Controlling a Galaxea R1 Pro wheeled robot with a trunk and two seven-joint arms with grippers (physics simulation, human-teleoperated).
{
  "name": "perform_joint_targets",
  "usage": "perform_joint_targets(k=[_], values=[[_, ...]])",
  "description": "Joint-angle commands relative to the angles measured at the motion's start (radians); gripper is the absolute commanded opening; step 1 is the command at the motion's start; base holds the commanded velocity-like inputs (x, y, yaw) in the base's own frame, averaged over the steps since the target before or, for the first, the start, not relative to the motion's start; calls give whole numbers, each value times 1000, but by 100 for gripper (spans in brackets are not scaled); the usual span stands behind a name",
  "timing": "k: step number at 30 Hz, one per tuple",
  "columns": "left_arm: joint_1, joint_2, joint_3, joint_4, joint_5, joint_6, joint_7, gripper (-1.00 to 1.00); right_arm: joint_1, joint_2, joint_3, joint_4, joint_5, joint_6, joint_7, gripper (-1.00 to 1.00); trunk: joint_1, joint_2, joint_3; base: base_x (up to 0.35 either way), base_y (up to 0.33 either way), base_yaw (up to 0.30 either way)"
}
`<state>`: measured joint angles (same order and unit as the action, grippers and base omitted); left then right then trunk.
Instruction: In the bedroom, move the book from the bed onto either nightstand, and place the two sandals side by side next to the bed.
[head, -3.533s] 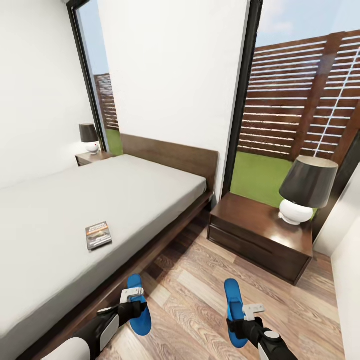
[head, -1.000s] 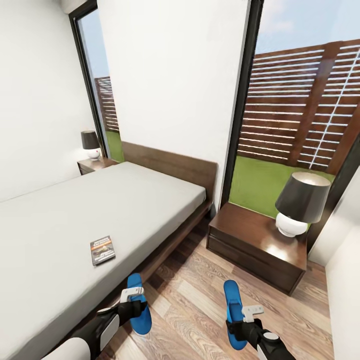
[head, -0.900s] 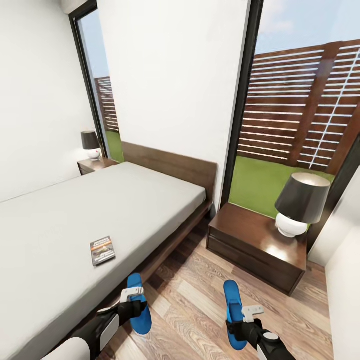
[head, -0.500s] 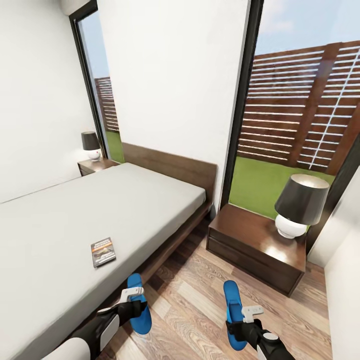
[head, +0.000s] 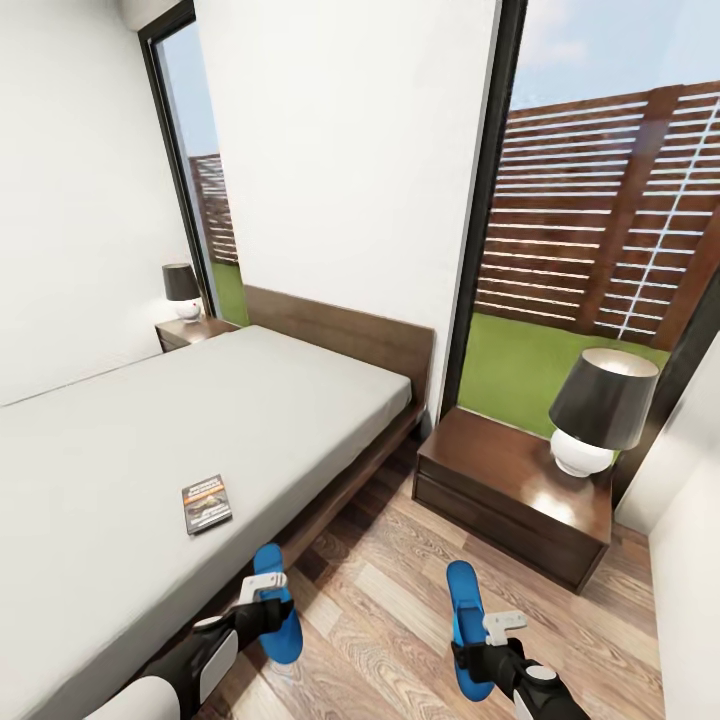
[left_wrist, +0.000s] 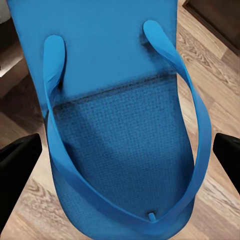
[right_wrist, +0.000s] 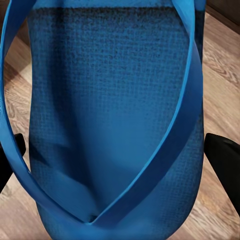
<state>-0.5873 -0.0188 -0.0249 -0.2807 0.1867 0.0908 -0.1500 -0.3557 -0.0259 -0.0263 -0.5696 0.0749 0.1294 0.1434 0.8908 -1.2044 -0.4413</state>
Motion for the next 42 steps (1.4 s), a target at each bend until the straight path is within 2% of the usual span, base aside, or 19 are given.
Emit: perform_joint_targets(k=[1, 19, 42], values=[[0, 0, -3, -2, 10, 3, -1, -100, 0, 0, -3, -2, 8, 6, 6, -100, 0, -1, -1, 21, 22, 0], [1, 0, -3, -2, 10, -14, 0, -100, 0, 0, -2, -3, 8, 6, 8, -100, 0, -1, -2, 19, 19, 4], [1, 1, -3, -2, 9, -15, 1, -100, 0, 0, 3, -3, 8, 6, 3, -100, 0, -1, -21, 27, 22, 110]])
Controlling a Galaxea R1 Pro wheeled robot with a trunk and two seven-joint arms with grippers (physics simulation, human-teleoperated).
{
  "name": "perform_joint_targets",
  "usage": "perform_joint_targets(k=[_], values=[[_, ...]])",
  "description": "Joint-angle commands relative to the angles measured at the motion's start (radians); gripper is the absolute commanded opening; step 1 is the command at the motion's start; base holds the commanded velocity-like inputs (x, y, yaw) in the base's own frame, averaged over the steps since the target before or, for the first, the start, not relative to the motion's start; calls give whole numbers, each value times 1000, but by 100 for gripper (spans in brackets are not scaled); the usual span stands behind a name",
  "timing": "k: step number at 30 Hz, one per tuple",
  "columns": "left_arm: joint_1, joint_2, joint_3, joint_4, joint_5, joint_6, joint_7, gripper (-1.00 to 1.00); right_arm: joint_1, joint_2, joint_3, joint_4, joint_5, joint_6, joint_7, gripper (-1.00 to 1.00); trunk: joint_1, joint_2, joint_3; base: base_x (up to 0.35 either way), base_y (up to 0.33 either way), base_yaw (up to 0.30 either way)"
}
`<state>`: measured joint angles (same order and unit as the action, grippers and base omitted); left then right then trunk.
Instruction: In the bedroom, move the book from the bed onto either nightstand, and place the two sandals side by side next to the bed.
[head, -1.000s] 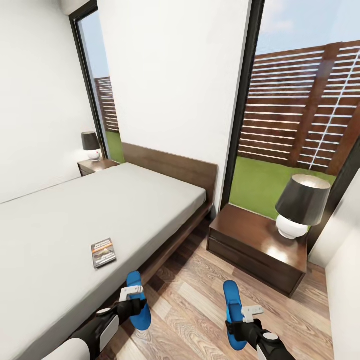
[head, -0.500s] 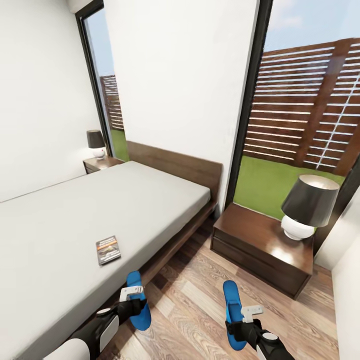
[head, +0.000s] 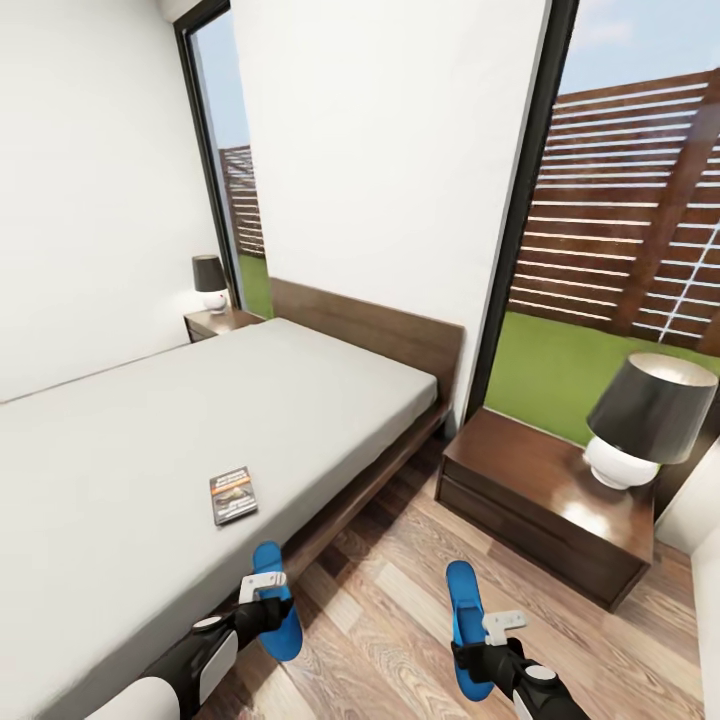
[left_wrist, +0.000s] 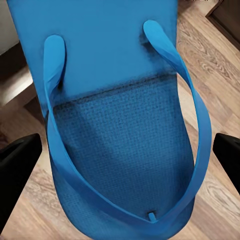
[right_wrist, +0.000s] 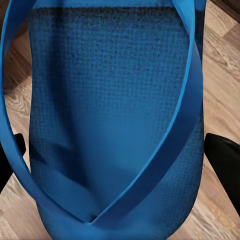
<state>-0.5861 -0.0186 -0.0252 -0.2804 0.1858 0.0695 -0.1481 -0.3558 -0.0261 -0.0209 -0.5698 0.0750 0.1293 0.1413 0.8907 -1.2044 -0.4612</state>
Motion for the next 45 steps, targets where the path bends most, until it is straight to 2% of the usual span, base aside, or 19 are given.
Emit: perform_joint_targets(k=[1, 19, 45], values=[[0, 0, -3, -2, 10, 6, -1, -100, 0, 0, -2, -2, 8, 6, 5, -100, 0, -1, -1, 103, 89, 16], [1, 1, -4, -2, 11, 5, -1, -100, 0, 1, -2, -2, 8, 6, 5, -100, 0, -1, -3, 68, 55, 17], [2, 0, -4, -2, 10, -10, -1, -100, 0, 1, -2, -2, 8, 5, 1, -100, 0, -1, -23, 36, 11, 177]])
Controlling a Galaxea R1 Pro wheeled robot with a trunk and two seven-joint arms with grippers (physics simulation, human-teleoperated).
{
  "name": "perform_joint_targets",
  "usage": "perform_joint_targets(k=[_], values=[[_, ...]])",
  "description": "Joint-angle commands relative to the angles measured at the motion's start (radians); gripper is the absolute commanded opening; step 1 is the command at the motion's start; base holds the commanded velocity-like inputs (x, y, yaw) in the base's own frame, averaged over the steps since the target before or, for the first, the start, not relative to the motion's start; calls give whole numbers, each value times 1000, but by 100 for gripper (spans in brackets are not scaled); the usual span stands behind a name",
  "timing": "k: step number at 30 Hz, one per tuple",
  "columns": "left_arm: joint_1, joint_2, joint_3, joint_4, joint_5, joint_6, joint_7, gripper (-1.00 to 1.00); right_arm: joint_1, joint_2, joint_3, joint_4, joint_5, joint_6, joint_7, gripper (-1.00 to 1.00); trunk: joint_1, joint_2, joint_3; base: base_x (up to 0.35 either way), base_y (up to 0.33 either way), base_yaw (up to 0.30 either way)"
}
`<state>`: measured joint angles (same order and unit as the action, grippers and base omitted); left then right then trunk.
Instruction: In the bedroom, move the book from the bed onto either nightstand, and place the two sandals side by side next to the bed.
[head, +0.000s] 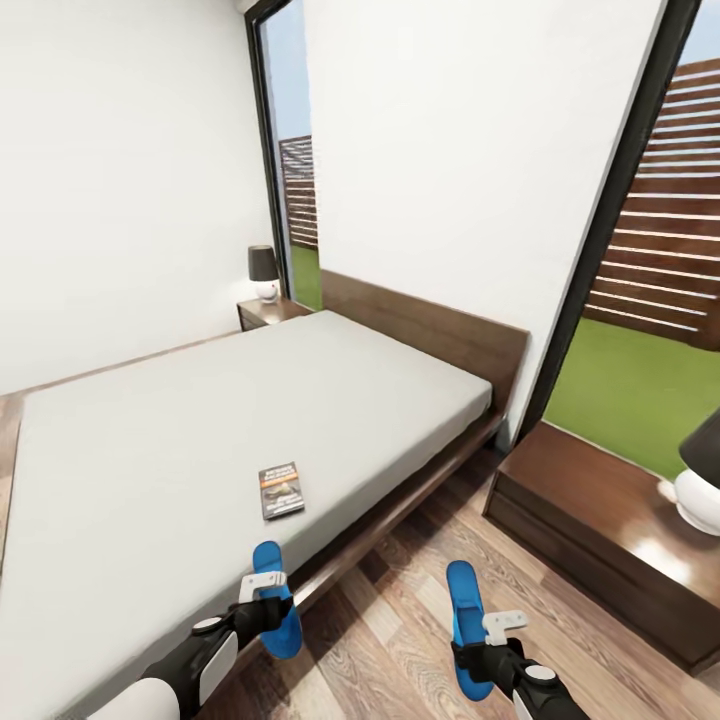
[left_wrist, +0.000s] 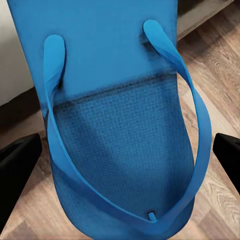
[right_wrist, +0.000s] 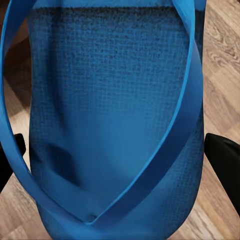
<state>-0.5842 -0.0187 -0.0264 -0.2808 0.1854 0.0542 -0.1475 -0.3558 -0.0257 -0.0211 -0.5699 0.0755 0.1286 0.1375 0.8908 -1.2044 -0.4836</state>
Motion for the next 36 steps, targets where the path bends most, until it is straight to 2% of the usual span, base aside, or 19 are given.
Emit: perform_joint_targets(k=[1, 5, 12, 19, 36], values=[[0, 0, -3, -1, 10, 6, -1, -100, 0, 0, -3, -2, 8, 5, 5, -100, 0, -1, -1, 0, 0, 41], [0, 0, -3, -1, 10, 6, -1, -100, 0, -1, -3, -2, 9, -5, 5, -100, 0, -1, -2, 0, 0, 24], [-40, 5, 3, -44, 4, 10, -5, -100, -17, 1, -3, -9, 5, -8, 11, -100, 0, -1, -2, 0, 0, 0], [-40, 5, 3, -82, 4, 10, -5, -100, -17, 1, -3, -9, 5, -8, 11, -100, 0, -1, -2, 0, 0, 0], [-40, 5, 3, -82, 4, 10, -5, -100, -17, 1, -3, -9, 5, -8, 11, -100, 0, -1, -2, 0, 0, 0]])
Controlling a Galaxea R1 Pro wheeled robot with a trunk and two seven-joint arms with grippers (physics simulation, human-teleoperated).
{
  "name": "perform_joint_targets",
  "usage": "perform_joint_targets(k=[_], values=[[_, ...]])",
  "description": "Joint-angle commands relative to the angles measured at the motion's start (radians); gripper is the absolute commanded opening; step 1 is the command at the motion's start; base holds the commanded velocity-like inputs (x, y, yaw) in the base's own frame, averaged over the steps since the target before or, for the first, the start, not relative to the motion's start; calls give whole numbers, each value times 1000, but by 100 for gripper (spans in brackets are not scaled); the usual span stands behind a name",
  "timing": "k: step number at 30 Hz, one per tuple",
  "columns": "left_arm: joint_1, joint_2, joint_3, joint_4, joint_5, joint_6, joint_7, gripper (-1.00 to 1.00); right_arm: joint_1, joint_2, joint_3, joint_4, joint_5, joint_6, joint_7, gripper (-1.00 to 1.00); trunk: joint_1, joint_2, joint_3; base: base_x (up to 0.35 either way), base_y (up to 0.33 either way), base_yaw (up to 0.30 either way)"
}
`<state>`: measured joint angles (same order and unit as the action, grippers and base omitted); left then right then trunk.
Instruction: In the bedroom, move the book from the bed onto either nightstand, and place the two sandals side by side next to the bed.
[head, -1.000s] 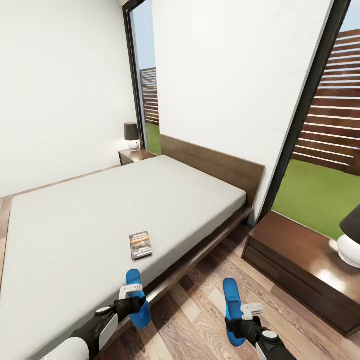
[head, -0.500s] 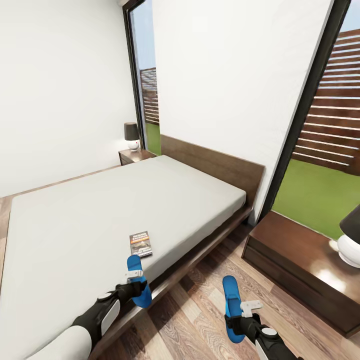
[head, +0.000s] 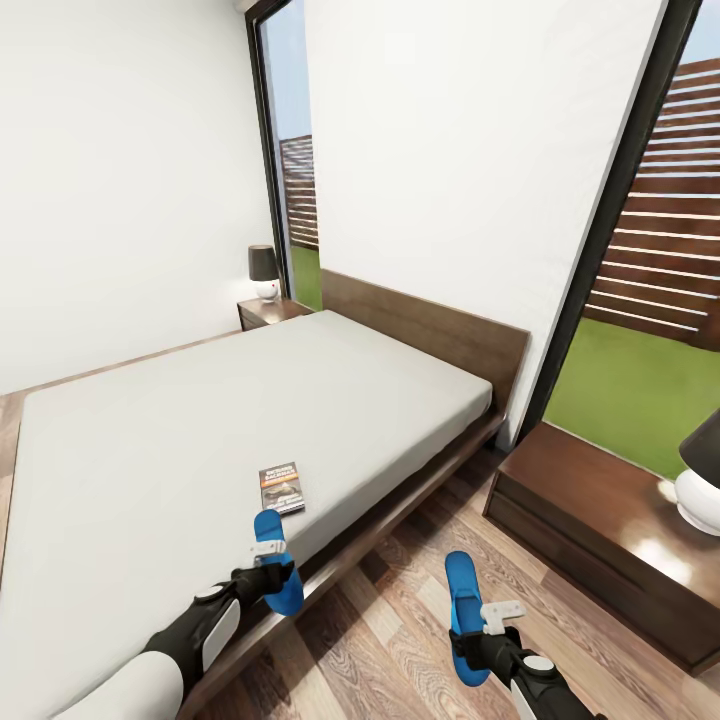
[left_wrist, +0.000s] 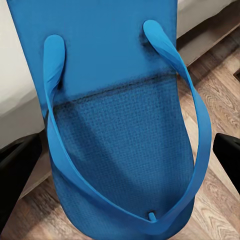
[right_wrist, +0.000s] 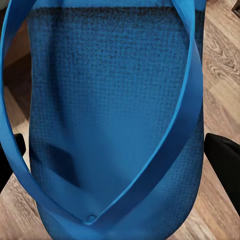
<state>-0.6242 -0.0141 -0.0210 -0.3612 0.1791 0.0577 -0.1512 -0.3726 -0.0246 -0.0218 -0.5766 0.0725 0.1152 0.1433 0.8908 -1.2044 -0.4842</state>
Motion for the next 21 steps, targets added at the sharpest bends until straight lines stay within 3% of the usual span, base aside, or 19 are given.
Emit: perform_joint_targets(k=[1, 13, 21], values=[[0, 0, -2, -2, 10, 6, -2, -100, 0, 0, -2, -2, 8, 6, 5, -100, 0, -1, -1, 0, 0, 0], [-19, 5, -8, -19, 12, 33, 10, -100, 57, -10, -1, -40, 4, 5, -7, -100, 0, -1, -1, 0, 0, -5], [-20, 4, -9, -25, 13, 35, 12, -100, 80, -11, 0, -43, 4, 6, -8, -100, 0, -1, -1, 0, 0, -103]])
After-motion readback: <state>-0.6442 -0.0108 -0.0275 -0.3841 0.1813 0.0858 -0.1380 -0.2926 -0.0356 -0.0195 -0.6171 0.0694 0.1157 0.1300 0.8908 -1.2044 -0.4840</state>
